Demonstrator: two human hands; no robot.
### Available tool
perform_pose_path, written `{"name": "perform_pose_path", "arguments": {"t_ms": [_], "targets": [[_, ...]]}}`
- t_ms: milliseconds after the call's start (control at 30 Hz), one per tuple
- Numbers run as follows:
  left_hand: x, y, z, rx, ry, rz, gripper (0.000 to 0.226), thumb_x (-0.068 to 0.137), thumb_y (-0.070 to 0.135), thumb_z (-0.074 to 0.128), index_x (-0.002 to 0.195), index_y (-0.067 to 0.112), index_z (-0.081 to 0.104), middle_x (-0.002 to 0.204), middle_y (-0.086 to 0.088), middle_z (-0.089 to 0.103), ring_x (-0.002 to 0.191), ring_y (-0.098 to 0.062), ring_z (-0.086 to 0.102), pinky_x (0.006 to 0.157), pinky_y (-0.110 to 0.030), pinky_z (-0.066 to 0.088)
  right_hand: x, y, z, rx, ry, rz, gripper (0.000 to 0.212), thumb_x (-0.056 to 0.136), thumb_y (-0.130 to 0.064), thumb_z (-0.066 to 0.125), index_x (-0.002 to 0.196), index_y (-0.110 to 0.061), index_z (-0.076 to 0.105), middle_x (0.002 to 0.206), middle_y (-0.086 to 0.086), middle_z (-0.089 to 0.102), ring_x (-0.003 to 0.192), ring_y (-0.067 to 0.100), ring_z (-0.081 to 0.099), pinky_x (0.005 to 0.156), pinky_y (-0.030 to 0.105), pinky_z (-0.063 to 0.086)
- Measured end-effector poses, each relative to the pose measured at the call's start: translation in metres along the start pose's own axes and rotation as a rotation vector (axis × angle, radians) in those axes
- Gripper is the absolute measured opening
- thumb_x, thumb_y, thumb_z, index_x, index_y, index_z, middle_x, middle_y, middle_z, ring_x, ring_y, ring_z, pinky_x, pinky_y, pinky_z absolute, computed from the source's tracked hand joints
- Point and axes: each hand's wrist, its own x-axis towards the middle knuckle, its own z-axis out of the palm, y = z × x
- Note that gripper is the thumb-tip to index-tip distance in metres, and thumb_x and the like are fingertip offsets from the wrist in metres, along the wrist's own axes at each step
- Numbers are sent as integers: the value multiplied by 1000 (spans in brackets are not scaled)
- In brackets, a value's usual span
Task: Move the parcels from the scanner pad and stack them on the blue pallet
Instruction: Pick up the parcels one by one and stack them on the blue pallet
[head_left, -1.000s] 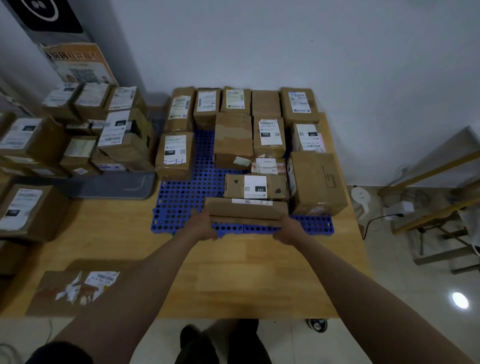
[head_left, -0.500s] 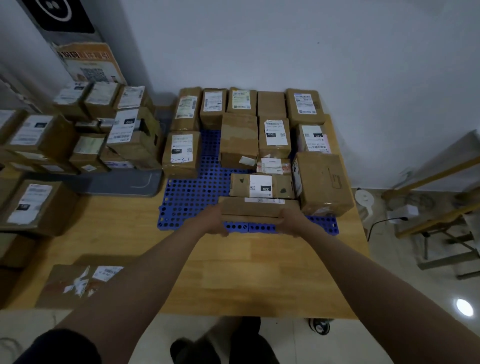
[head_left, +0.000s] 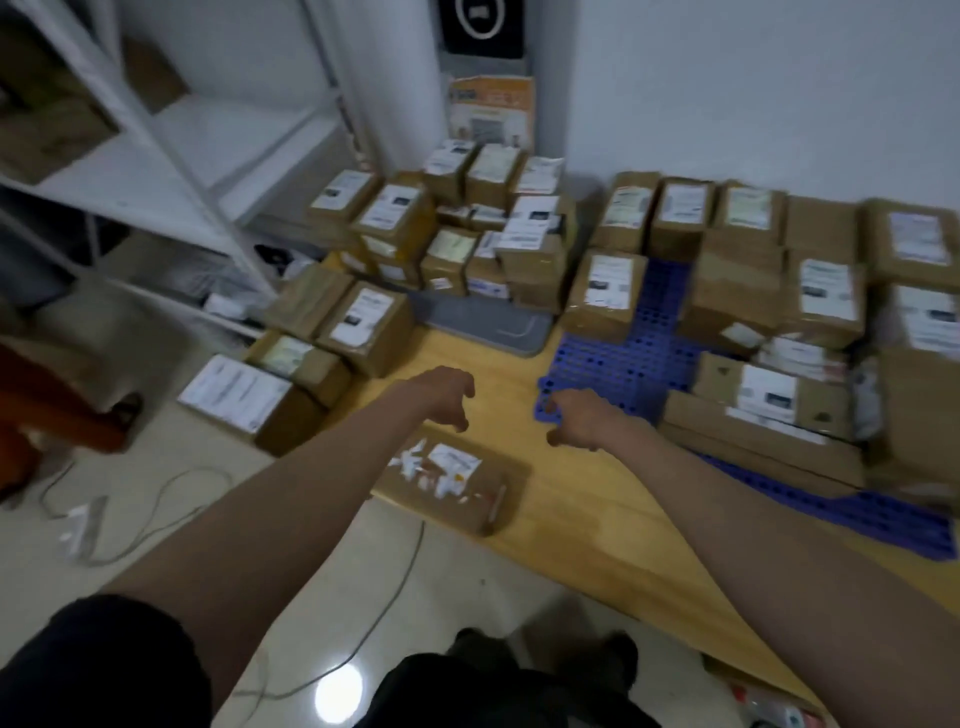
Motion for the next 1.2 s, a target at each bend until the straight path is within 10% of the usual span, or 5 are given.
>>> {"name": "perform_pose_path", "arguments": {"t_ms": [267,567,667,1000,1200], "targets": [[-31,-111,62,-79,-38,-176,67,77,27,79,135,14,47,134,-8,51,120,-26,51,95,-35,47,23,-72,72,-28,-154,110,49,88,-23,65,132,-9,48,117,10,55,85,23,56,70,35,55],[-7,-131,103,-171,-83,-275,89,72,29,82,144,6,36,138,-12,46,121,-26,51,93,-31,48,31,-71,103,328,-222,366,100,93,-20,63,153,-13,-17,147,19,36,108,37,60,61,41,59],[1,-130,108,-232,-121,-328,110,73,28,82,151,-3,10,150,-20,32,133,-31,41,103,-36,44,37,-69,102,427,-271,390,95,95,-19,62,154,-12,-13,148,19,34,105,38,64,71,45,61],[30,-123,93,-42,-150,-228,79,74,36,78,141,17,40,133,-5,43,134,-33,20,100,-35,41,57,-49,88,454,-289,355,65,98,-20,53,146,1,14,129,23,53,60,19,56,63,35,54],[49,-96,56,-31,-83,-195,84,69,35,83,138,11,41,127,-8,43,132,-30,28,95,-37,46,53,-20,58,575,-213,387,74,96,-12,57,152,-6,9,132,22,51,92,31,68,78,42,60]]}}
